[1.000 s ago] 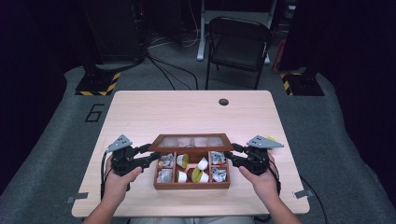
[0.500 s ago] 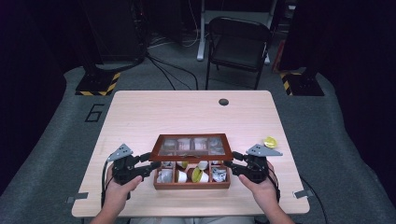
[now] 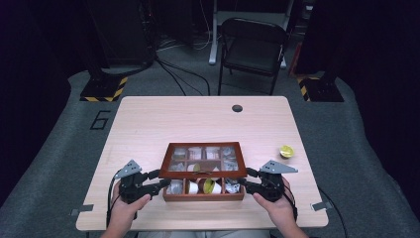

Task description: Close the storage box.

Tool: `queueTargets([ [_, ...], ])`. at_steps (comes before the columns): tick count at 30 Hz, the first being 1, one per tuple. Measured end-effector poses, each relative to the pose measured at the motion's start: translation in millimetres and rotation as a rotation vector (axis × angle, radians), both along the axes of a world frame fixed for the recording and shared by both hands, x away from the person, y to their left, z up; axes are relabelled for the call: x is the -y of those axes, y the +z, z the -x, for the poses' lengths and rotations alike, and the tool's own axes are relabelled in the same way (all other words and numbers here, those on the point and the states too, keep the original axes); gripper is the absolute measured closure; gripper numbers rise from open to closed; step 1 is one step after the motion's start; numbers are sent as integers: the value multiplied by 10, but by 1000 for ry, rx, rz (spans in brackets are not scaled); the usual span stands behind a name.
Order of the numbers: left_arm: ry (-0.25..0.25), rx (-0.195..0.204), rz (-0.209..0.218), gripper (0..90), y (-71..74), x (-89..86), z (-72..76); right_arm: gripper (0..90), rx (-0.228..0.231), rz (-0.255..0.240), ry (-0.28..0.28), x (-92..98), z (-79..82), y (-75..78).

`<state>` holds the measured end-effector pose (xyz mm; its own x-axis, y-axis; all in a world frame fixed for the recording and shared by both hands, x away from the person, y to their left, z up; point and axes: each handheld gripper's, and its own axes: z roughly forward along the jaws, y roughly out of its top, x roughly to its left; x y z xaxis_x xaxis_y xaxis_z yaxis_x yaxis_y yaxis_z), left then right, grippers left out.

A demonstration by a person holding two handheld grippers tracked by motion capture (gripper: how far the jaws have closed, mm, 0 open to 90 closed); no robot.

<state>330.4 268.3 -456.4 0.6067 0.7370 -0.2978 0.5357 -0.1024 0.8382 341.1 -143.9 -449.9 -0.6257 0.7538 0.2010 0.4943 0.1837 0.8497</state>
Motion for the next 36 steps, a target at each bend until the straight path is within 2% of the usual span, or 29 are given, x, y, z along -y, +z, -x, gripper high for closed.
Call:
queueTargets([
  [2,-1,0,-17,419,-41,9,31,479,-7,15,8,-8,12,-36],
  [5,-8,-21,-17,419,-74,2,46,479,-17,37,17,-14,30,-79],
  [13,-11,-45,-10,418,-129,-8,67,468,-34,26,22,-7,59,-137],
  [15,-6,-39,-11,418,-144,-6,68,466,-34,28,23,-7,62,-141],
  [16,-14,-54,-16,419,-157,-14,70,465,-40,35,26,-10,68,-156],
  [21,-15,-56,-30,419,-179,-10,70,463,-45,43,30,-21,91,-165],
  [22,-19,-72,-23,419,-180,-2,83,464,-45,47,28,-24,99,-166],
  [26,-28,-67,-35,419,-199,1,127,463,-50,83,39,-42,114,-193],
  [29,-26,-68,-42,419,-226,6,128,464,-56,92,47,-56,113,-210],
  [36,-36,-94,-52,420,-256,26,129,463,-84,88,50,-39,123,-242],
])
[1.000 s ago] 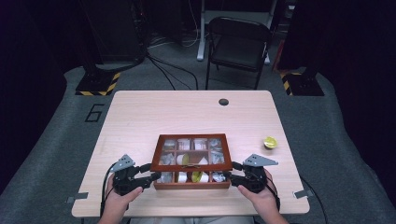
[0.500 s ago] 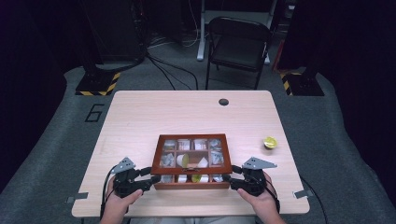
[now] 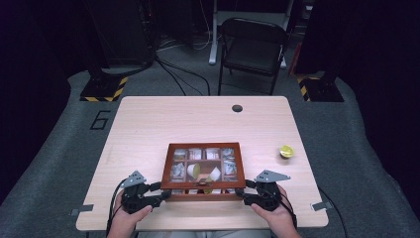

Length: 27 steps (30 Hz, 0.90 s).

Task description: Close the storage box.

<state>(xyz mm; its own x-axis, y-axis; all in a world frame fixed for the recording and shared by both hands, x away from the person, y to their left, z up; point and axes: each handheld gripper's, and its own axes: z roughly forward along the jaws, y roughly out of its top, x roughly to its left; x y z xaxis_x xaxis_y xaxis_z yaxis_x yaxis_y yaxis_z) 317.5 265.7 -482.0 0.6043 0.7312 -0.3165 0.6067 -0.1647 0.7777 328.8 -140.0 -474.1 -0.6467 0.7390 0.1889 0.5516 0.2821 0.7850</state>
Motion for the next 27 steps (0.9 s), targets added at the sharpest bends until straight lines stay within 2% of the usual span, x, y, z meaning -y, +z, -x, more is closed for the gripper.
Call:
queueTargets([
  [5,-13,-5,-23,420,-19,10,-8,457,-15,17,4,2,-4,-30],
  [9,-12,-20,-13,420,-32,-1,18,444,-30,19,7,3,-1,-33],
  [11,-11,-21,-21,419,-39,-22,25,437,-35,29,8,-1,-3,-37],
  [12,-5,-35,-1,419,-39,-32,30,423,-41,43,14,-6,1,-42],
  [14,-1,-31,-4,419,-42,-45,32,412,-43,56,12,-9,8,-46],
  [16,1,-43,-5,418,-58,-49,47,390,-50,77,18,-6,28,-62],
  [17,-1,-53,-3,418,-62,-56,53,389,-52,70,20,4,37,-61],
  [18,4,-41,-5,418,-59,-61,46,386,-53,58,7,36,46,-42],
  [24,5,-43,2,415,-51,-68,31,367,-44,15,-4,85,17,-14],
  [27,19,-28,2,407,-34,-93,3,361,-29,-11,-12,108,0,18],
])
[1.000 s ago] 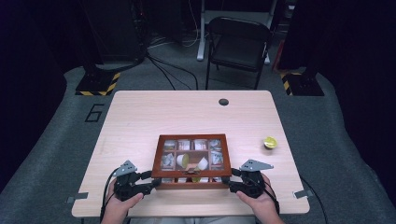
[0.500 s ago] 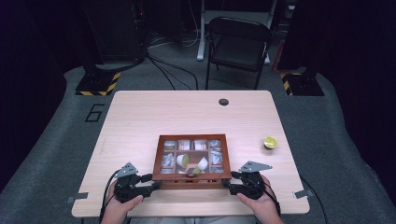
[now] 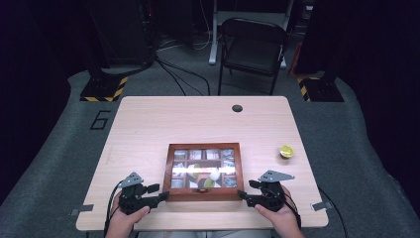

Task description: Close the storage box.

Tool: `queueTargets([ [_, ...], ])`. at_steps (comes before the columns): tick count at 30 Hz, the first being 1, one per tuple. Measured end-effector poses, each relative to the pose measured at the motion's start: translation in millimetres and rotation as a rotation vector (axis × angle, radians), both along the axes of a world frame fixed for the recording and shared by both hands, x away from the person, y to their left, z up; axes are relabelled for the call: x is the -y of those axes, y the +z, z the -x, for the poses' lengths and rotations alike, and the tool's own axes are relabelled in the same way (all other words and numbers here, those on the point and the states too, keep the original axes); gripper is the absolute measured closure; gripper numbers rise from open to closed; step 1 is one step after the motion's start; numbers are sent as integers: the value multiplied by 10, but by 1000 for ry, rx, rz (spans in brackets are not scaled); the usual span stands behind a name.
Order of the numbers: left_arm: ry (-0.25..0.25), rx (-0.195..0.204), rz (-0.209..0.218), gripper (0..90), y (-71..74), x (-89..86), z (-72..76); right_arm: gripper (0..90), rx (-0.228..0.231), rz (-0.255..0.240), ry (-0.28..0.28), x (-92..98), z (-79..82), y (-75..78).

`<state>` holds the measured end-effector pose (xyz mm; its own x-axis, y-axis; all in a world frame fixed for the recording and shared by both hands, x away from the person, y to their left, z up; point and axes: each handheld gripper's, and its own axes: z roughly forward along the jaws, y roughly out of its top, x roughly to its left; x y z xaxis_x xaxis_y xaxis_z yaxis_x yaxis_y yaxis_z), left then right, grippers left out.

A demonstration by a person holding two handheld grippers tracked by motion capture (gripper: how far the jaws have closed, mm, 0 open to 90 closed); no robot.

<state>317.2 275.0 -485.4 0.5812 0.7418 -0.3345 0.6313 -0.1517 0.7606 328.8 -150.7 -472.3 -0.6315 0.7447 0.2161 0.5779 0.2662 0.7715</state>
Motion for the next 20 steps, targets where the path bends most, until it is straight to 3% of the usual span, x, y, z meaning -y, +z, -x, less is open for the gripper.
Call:
queueTargets([
  [5,18,14,-2,403,19,-54,-81,360,19,-22,-28,60,-62,24],
  [6,26,7,6,403,23,-68,-99,360,4,-48,-59,109,-109,28],
  [12,80,10,23,384,22,-163,-193,359,9,-45,-115,241,-205,-4],
  [16,74,15,2,372,18,-205,-216,353,-5,-53,-122,289,-224,-30],
  [20,62,7,14,346,30,-215,-193,294,-10,-76,-61,259,-183,-34],
])
